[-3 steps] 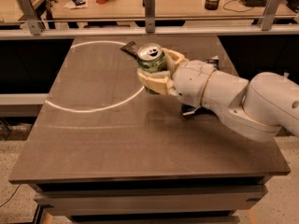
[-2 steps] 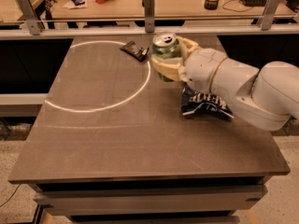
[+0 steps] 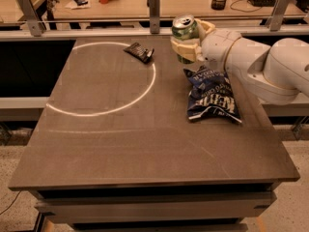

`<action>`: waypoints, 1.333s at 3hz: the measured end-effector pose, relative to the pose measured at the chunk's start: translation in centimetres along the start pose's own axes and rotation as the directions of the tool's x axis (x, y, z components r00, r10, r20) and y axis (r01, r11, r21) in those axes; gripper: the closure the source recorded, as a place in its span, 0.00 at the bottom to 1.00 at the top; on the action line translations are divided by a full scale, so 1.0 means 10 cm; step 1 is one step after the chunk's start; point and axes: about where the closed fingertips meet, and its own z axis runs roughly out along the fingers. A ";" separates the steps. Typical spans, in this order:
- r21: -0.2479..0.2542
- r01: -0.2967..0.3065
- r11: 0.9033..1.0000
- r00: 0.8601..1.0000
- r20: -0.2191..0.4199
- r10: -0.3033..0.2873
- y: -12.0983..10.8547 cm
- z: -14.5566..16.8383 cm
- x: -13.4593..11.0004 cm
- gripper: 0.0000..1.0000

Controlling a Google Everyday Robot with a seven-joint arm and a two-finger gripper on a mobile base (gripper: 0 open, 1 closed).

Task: Move green can near rxbar chocolate

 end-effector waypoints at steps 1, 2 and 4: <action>0.036 -0.028 0.999 0.999 -0.027 0.029 -0.11 0.16 0.06 1.00; 0.097 -0.055 0.994 0.997 -0.056 0.060 -0.34 0.44 0.17 1.00; 0.178 -0.212 0.961 0.976 -0.016 0.218 -0.56 0.94 0.40 1.00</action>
Offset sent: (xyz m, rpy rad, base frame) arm 0.1059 0.0008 -0.0122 0.0371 0.0847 -0.2061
